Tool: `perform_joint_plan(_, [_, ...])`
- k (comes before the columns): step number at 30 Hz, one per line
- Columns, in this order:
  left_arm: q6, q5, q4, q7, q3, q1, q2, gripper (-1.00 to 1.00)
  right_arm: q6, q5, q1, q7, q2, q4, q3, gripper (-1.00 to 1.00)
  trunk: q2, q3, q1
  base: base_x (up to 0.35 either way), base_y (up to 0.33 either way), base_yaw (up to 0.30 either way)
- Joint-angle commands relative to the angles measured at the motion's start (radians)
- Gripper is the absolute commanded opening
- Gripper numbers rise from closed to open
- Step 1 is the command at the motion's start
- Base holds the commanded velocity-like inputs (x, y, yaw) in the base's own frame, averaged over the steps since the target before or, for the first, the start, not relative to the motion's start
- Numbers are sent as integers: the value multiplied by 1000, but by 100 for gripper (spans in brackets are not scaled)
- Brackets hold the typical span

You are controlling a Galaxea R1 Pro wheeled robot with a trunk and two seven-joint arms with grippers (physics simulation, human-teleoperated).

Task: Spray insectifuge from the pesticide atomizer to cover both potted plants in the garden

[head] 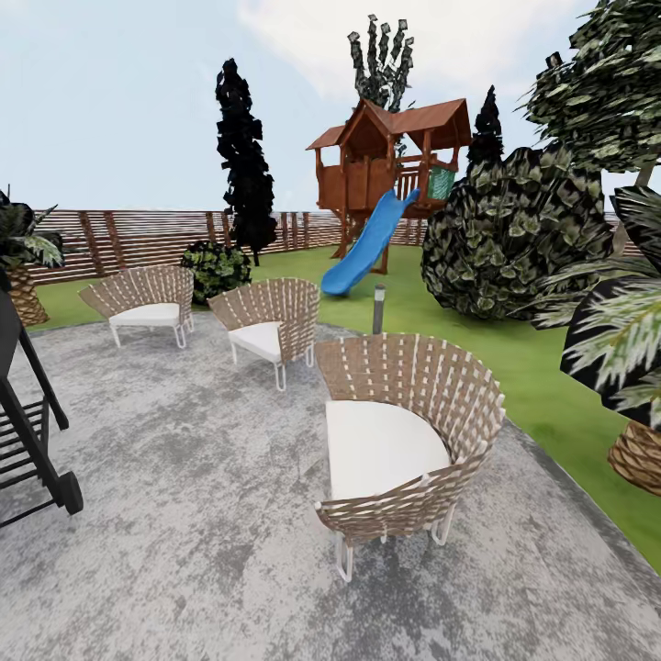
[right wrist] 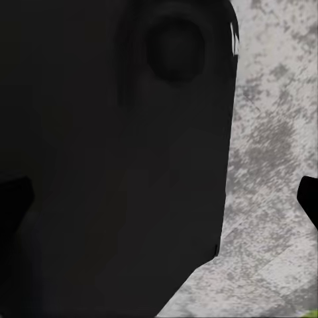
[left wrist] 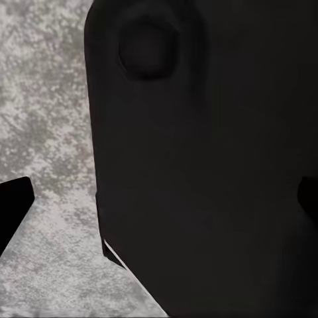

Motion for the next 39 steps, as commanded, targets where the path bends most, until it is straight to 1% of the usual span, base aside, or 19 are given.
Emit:
perform_joint_plan(1, [-6,6,-6,1,6,-6,6,100,-6,0,-6,-4,4,-6,-1,100,0,0,0,0,0,0])
perform_joint_plan(2, [-11,9,-11,-4,12,-10,4,100,-11,0,-12,-4,9,-12,-1,100,0,0,0,0,0,0])
perform_joint_plan(5, [-9,9,-20,-6,11,-2,0,100,-27,-1,-29,-4,12,-29,-1,100,0,0,0,0,0,0])
perform_joint_plan(8, [8,10,-2,-10,6,7,-5,100,-10,0,-44,-5,17,-40,0,100,0,0,0,0,0,0])
perform_joint_plan(12, [28,11,20,-11,4,10,-6,100,12,-1,-52,-5,17,-31,0,100,0,0,0,0,0,0])
perform_joint_plan(15, [27,9,36,-11,2,11,-3,100,13,-1,-53,-5,15,-29,0,100,0,0,0,0,0,0])
perform_joint_plan(20, [23,7,36,-6,2,11,3,100,13,0,-54,-5,13,-29,0,100,0,0,0,0,0,0])
perform_joint_plan(24, [21,7,33,-1,2,9,15,100,12,1,-54,-5,12,-29,1,100,0,0,0,0,0,0])
perform_joint_plan(29, [20,8,10,1,2,5,24,100,11,0,-54,-6,4,-35,-1,100,0,0,0,0,0,0])
perform_joint_plan(35, [16,7,-24,-1,0,2,28,100,9,-1,-54,-6,-14,-43,-5,100,0,0,0,0,0,0])
perform_joint_plan(39, [16,7,-34,-1,-1,-2,38,100,9,-1,-54,-6,-21,-89,-6,100,0,0,0,0,0,0])
